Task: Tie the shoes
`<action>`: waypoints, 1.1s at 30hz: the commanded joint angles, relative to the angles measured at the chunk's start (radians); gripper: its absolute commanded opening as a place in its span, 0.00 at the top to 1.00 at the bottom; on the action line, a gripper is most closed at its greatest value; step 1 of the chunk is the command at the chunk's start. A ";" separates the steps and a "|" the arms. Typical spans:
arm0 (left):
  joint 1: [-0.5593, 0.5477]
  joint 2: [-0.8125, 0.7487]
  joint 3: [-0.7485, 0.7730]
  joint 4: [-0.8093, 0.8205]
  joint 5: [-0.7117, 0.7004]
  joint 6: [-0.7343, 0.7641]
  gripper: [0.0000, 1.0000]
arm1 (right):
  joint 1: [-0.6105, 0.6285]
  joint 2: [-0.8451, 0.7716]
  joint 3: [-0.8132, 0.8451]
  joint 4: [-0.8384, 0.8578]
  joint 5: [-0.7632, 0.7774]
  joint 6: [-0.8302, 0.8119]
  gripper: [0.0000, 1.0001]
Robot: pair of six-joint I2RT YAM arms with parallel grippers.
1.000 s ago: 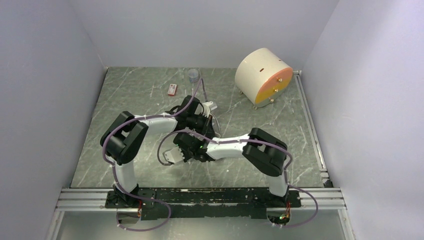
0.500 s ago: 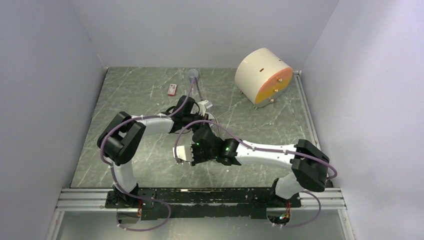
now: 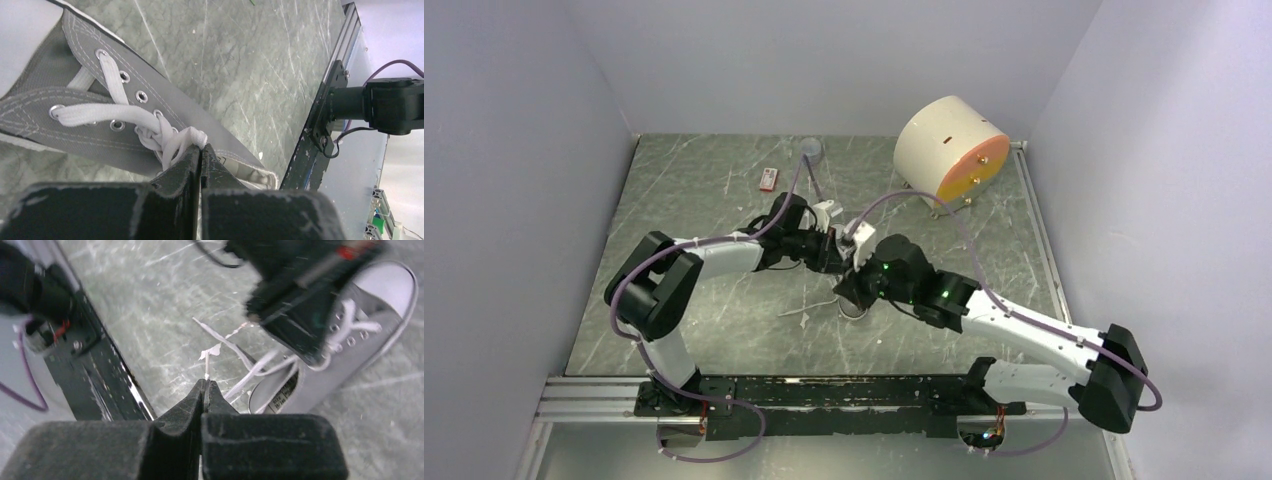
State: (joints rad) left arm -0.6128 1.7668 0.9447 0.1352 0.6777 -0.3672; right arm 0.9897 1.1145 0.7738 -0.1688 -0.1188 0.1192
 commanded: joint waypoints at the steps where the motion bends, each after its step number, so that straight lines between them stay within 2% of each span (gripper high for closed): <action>1: 0.009 -0.053 -0.041 0.024 0.015 -0.002 0.95 | -0.108 0.006 0.037 -0.125 0.055 0.352 1.00; 4: 0.010 -0.048 -0.041 0.015 0.011 -0.003 0.95 | -0.187 0.059 0.094 -0.291 0.107 0.465 1.00; 9: 0.013 -0.055 -0.044 0.014 -0.006 -0.004 0.95 | -0.274 0.121 0.128 -0.497 0.237 0.544 1.00; 12: 0.015 -0.058 -0.046 0.025 -0.005 -0.010 0.95 | -0.288 0.139 0.109 -0.518 0.263 0.517 1.00; 16: 0.015 -0.048 -0.040 0.017 0.000 -0.010 0.95 | -0.324 0.165 0.031 -0.413 0.147 0.436 1.00; 18: 0.016 -0.050 -0.042 0.018 0.002 -0.011 0.95 | -0.395 0.173 0.003 -0.374 0.062 0.392 0.95; 20: 0.016 -0.055 -0.048 0.024 0.006 -0.016 0.95 | -0.454 0.181 0.018 -0.349 -0.027 0.318 0.82; 22: 0.016 -0.059 -0.050 0.023 0.008 -0.018 0.95 | -0.469 0.195 0.057 -0.344 -0.072 0.205 0.65; 24: 0.016 -0.061 -0.053 0.021 0.010 -0.020 0.95 | -0.471 0.211 0.078 -0.299 -0.180 0.080 0.58; 28: 0.016 -0.070 -0.066 0.037 0.014 -0.033 0.95 | -0.495 0.234 0.019 -0.049 -0.493 -0.020 0.59; 33: 0.016 -0.078 -0.056 0.007 0.007 -0.015 0.95 | -0.491 0.291 0.046 0.069 -0.583 -0.060 0.57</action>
State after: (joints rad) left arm -0.6052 1.7267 0.8890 0.1432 0.6765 -0.3870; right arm 0.5041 1.3697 0.8074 -0.2752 -0.5262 0.1574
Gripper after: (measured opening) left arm 0.055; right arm 0.424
